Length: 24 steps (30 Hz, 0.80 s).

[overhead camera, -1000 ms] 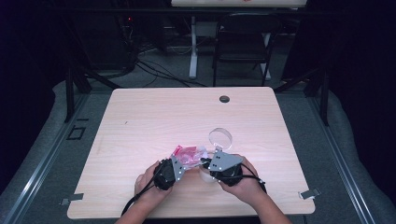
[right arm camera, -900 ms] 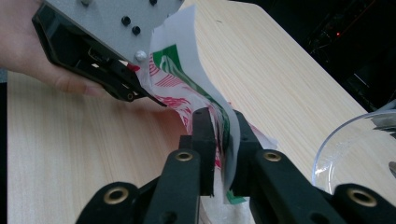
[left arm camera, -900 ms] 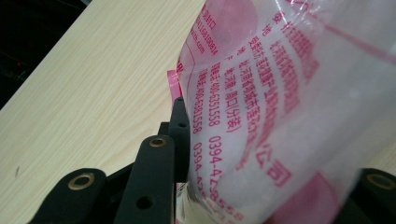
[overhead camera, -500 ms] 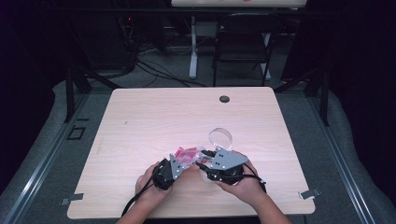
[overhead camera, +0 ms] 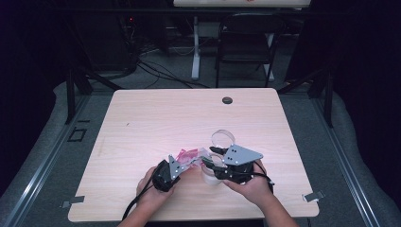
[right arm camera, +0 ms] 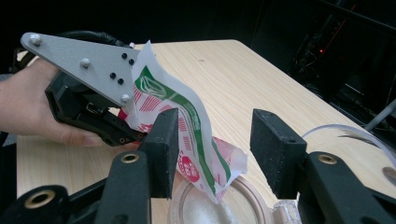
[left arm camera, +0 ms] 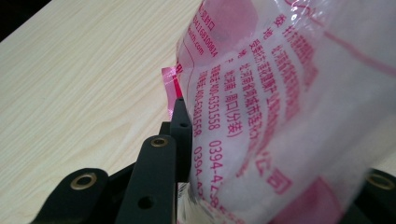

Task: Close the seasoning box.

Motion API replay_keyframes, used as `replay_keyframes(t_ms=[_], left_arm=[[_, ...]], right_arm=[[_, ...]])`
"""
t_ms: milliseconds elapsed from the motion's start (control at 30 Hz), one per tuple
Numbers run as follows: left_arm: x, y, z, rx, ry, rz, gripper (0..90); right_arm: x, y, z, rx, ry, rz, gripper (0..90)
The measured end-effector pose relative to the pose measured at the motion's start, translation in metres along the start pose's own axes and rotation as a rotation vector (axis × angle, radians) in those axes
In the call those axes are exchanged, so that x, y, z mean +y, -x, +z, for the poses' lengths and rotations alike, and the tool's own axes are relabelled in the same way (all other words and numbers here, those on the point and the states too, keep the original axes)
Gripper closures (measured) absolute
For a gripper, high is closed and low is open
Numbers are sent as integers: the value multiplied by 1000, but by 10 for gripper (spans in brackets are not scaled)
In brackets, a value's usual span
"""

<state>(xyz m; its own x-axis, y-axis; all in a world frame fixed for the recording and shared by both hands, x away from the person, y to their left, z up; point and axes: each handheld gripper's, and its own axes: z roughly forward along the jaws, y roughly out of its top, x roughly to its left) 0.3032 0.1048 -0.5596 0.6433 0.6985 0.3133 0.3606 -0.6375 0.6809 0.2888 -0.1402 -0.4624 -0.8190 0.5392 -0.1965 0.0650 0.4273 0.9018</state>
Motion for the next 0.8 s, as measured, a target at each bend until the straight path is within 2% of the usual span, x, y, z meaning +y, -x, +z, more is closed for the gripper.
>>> replay_keyframes(t_ms=[167,200,267,300,533,633,800], left_arm=[[-2,-6,0,-35,8,-56,731],[-3,-8,0,-44,18,-79,731],[-4,-10,0,-52,18,-85,732],[-5,-15,0,-75,27,-128,732],[-12,-28,2,-135,49,-255,734],[-14,-32,3,-155,54,-290,735],[-17,-37,4,-164,62,-325,735]], right_arm=[[2,3,-5,-4,21,19,519],[2,3,-5,-2,20,22,519],[3,4,-6,-7,25,24,517],[3,5,-8,-11,30,30,510],[2,10,-11,-24,44,54,503],[1,11,-11,-31,40,65,503],[-1,14,-10,-42,33,75,504]])
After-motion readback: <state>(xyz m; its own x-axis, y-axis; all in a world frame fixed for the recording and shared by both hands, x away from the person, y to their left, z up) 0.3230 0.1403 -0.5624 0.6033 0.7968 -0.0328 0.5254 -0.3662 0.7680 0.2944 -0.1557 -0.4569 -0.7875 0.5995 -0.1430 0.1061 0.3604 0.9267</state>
